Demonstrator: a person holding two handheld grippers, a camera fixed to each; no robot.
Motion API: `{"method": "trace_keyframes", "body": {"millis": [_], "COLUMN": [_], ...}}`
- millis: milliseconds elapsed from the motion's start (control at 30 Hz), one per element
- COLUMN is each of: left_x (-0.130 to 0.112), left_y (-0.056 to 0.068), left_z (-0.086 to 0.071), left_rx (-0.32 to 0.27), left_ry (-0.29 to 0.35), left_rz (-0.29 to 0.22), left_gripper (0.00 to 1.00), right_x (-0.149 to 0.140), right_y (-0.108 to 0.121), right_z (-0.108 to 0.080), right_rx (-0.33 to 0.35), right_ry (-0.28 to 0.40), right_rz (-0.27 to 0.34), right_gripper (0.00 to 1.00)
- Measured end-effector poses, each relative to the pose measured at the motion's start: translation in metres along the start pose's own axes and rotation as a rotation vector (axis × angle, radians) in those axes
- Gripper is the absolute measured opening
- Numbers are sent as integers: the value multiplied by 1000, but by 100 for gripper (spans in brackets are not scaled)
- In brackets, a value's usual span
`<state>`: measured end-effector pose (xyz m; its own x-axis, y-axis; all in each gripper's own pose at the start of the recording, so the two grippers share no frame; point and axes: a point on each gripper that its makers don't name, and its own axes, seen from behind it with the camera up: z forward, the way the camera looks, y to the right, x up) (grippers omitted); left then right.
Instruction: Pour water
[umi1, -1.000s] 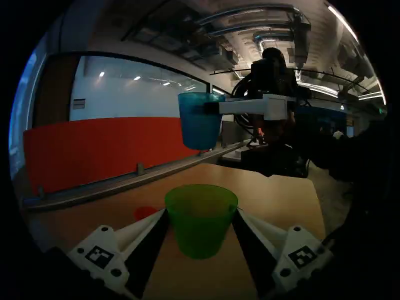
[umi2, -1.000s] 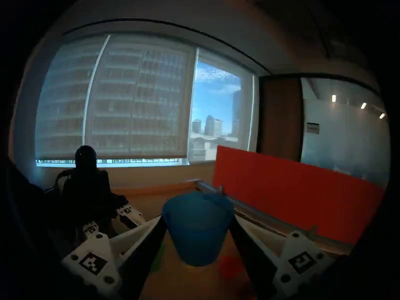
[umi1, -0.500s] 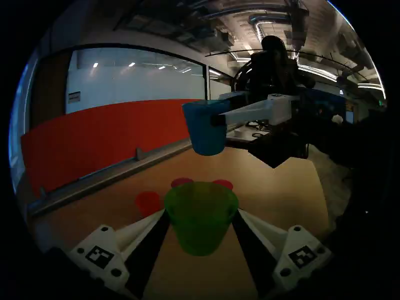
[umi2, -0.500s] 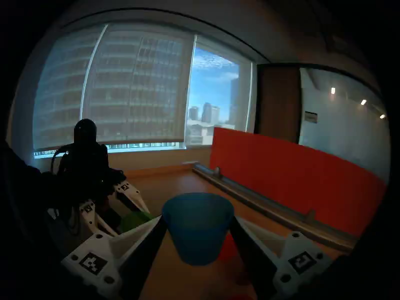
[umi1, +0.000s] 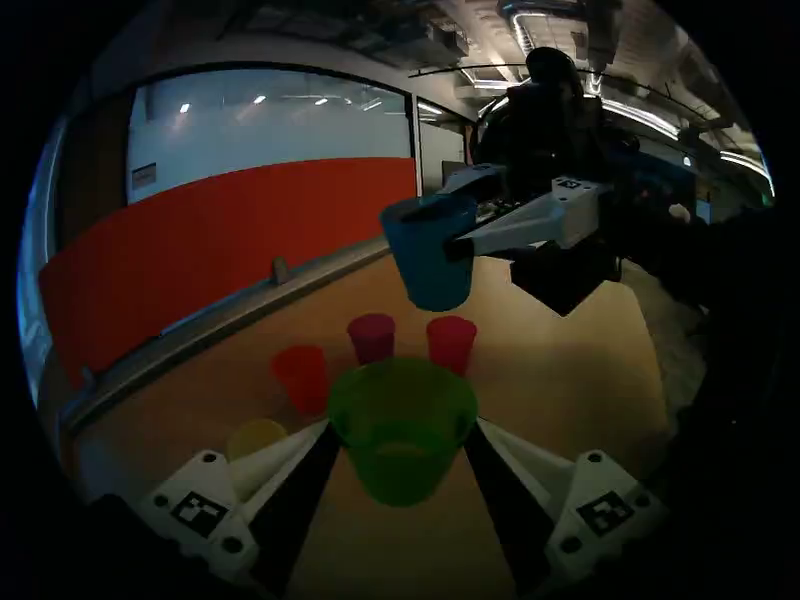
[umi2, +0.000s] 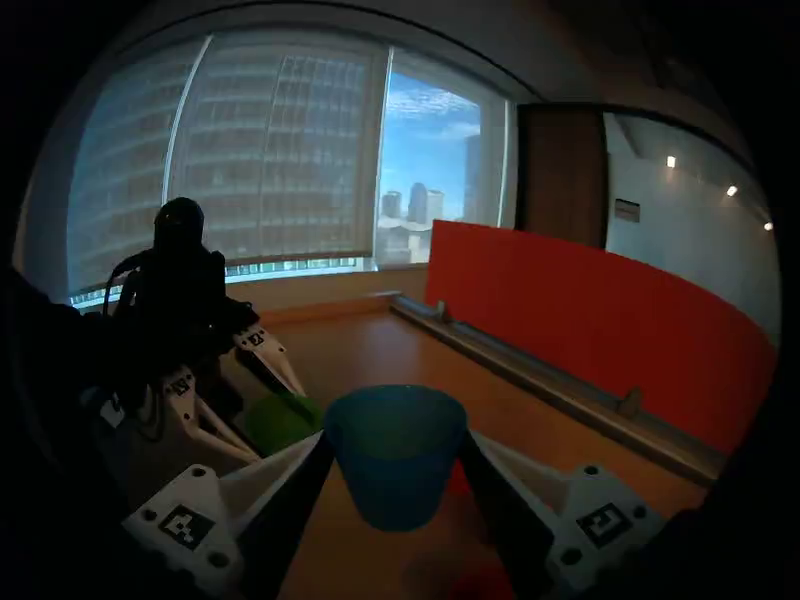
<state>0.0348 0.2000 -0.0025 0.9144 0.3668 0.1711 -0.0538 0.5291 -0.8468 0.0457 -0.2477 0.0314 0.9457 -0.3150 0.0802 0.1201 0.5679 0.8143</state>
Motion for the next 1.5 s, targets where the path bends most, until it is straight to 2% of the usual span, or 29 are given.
{"method": "trace_keyframes", "body": {"millis": [300,867,1500], "left_x": [-23,-64,-87], "left_y": [1,2,1], "left_z": [5,12,18], "left_rx": [-10,-25,-40], "left_ry": [-71,-188,-244], "left_rz": [-11,-45,-53], "left_gripper": [85,85,85], "right_x": [-30,-80,-115], "right_y": [-5,-15,-25], "right_z": [7,18,29], "right_rx": [22,59,92], "right_ry": [-53,-141,-204], "right_rz": [3,50,72], "right_gripper": [90,90,91]}}
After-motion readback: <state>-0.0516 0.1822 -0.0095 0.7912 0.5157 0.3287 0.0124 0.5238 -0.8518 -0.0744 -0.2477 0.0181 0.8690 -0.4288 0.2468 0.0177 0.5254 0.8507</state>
